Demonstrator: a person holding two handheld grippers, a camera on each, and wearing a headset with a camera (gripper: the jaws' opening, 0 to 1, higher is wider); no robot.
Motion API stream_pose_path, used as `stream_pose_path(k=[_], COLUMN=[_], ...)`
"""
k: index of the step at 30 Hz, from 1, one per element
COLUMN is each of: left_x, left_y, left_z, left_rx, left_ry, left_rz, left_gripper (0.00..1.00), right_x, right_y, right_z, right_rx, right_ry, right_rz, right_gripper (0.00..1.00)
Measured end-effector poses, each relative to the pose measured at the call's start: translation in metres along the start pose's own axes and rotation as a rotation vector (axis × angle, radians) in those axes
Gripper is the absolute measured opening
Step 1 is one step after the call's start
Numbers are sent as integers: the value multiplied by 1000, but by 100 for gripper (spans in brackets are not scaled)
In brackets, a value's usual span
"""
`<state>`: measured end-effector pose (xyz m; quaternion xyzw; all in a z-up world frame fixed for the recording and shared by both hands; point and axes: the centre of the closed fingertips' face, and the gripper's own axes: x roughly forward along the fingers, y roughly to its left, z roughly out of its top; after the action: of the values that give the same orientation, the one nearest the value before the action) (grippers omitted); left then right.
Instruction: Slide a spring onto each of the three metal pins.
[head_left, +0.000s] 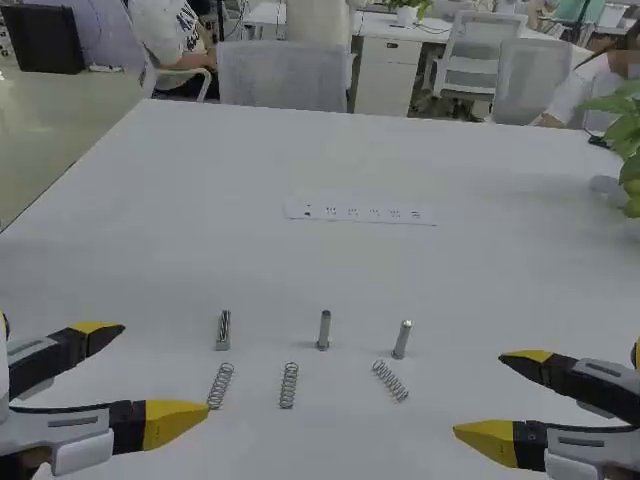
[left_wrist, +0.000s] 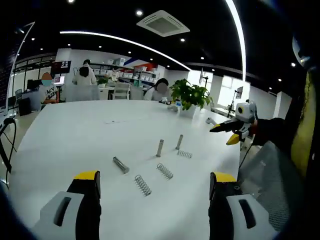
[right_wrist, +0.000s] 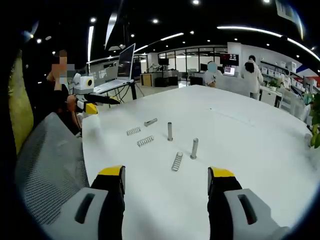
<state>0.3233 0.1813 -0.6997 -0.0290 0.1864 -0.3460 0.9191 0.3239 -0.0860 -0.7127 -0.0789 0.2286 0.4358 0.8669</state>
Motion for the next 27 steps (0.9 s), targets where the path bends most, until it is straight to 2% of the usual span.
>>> stream_pose_path(k=[27], left_x=[0], left_y=[3], left_z=[0], left_rx=[-5], left_ry=[-4], left_rz=[2], left_gripper=[85], right_x=[2], right_y=[3], right_z=[1], right_rx=[13], right_ry=[-1], right_rz=[1], right_gripper=[63])
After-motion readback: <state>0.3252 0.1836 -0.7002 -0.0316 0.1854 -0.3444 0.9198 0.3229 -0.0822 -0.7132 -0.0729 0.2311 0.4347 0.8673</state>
